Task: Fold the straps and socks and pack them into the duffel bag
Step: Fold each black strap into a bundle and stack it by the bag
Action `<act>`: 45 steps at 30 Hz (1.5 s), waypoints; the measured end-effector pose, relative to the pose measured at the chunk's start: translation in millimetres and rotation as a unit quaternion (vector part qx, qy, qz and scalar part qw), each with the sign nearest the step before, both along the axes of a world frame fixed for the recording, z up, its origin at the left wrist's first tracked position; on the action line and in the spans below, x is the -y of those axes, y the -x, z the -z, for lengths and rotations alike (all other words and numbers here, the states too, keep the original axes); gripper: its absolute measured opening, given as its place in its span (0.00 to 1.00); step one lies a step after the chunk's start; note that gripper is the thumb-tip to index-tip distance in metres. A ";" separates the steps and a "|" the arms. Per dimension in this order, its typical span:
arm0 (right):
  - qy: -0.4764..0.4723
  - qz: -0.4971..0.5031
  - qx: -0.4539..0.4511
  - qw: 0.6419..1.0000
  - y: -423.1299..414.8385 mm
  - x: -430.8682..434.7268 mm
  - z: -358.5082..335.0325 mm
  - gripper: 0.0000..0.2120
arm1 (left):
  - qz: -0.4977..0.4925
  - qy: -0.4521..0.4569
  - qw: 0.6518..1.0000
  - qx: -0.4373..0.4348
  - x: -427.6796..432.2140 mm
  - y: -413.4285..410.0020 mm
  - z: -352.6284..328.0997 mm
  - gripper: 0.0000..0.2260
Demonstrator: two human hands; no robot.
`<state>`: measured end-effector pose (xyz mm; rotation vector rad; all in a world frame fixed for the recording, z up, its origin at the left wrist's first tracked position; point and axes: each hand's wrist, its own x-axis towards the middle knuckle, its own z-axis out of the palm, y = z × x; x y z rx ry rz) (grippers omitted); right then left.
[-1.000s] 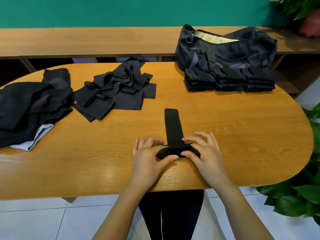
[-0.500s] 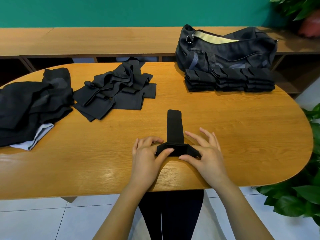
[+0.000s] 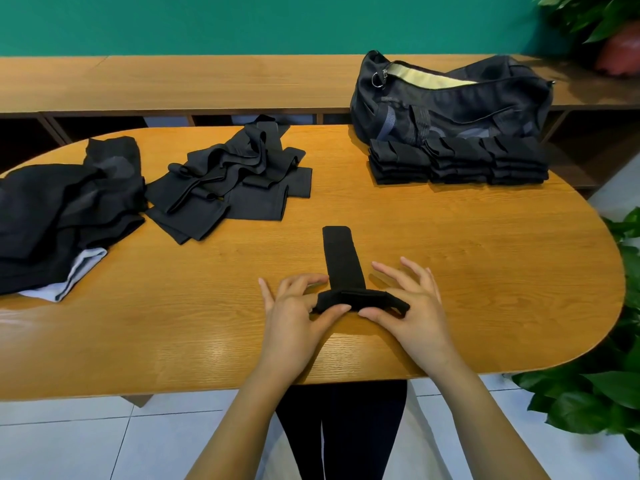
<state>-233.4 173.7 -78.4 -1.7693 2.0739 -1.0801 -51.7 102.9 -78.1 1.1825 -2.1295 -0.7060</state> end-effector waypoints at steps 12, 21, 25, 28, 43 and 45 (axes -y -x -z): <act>-0.003 0.050 0.017 0.999 -0.8 0.2 2.0 0.21 | -0.023 0.001 1.000 -0.005 -0.4 -0.1 1.1 0.17; -0.017 0.077 -0.007 0.997 -2.6 2.8 6.2 0.27 | -0.075 -0.006 0.997 -0.012 0.3 2.7 0.4 0.19; -0.020 0.001 -0.084 0.996 -0.5 1.9 9.2 0.26 | -0.049 0.005 0.999 -0.017 -0.8 1.3 -0.7 0.22; -0.045 -0.013 -0.117 0.992 -0.7 1.9 10.2 0.26 | -0.023 0.012 0.999 -0.032 -0.7 -2.3 0.2 0.18; -0.016 -0.043 -0.046 0.998 2.3 1.0 10.9 0.24 | 0.002 0.018 1.000 -0.001 -0.8 -1.9 1.3 0.21; -0.007 -0.038 -0.033 0.999 1.7 1.8 10.6 0.18 | 0.006 0.020 1.000 -0.006 -0.8 -2.3 2.8 0.21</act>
